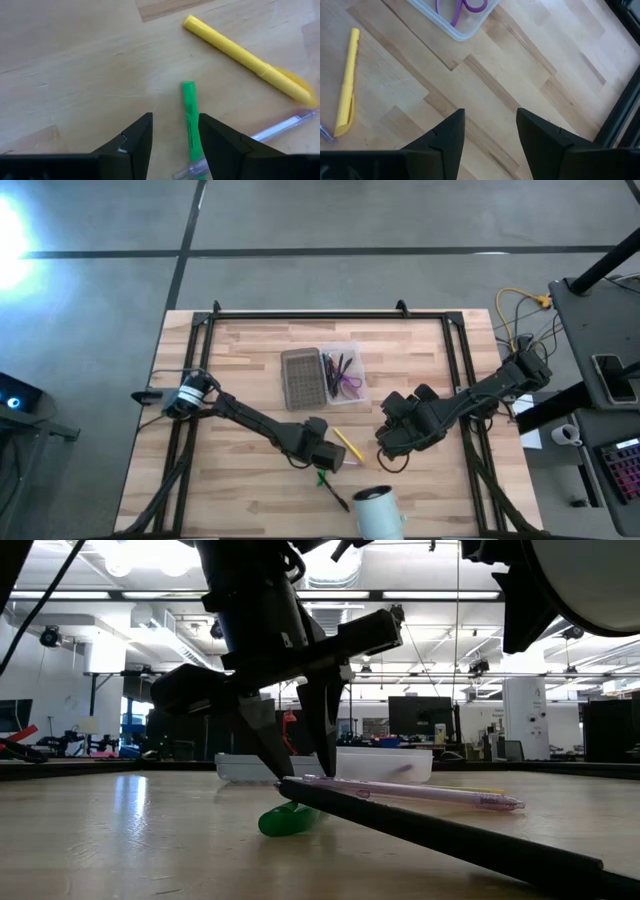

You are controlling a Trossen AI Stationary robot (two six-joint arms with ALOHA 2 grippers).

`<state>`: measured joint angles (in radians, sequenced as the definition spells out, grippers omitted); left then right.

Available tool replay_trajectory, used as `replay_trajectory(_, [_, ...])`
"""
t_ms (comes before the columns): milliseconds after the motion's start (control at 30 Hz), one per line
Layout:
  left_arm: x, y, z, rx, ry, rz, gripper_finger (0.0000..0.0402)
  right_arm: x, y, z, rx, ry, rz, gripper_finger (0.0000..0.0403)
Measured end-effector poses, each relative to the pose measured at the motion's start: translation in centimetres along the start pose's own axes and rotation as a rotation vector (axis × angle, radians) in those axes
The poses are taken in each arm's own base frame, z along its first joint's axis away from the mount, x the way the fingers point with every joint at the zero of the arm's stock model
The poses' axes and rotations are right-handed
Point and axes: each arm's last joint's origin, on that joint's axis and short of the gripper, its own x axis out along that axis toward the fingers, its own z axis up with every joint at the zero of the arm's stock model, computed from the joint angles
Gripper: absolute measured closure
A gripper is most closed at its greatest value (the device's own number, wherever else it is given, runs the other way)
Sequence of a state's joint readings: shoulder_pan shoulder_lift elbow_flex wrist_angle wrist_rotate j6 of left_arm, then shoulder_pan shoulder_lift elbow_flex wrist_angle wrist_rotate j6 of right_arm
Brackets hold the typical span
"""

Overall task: Pick & place school supplies into a supply box
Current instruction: Put the green pen into the gray supply box

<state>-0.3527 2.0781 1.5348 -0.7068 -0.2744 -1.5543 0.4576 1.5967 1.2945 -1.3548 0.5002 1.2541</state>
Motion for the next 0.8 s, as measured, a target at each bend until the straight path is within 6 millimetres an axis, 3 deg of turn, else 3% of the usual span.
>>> replay_trajectory(233, [0.2, -1.0, -0.2, -0.012, -0.003, -0.095, 0.0259, 0.1, 0.0, 0.0, 0.003, 0.001, -0.003, 0.0232])
replay_trajectory(333, [1.4, -0.7, -0.6, 0.002, 0.018, -0.059, 0.0259, 0.2, -0.1, 0.1, 0.006, 0.005, -0.006, 0.0232])
replay_trajectory(533, [1.5, -0.4, -0.8, 0.018, 0.038, -0.023, 0.0263, 0.3, -0.1, 0.0, 0.006, 0.007, -0.008, 0.0232])
replay_trajectory(667, [1.5, -0.1, -0.9, 0.125, 0.064, 0.007, 0.0297, 0.4, -0.1, 0.0, 0.004, 0.007, -0.010, 0.0232])
replay_trajectory(800, [1.4, 0.3, -0.9, 0.215, 0.087, 0.040, 0.0362, 0.5, -0.1, -0.1, 0.000, 0.009, -0.017, 0.0232])
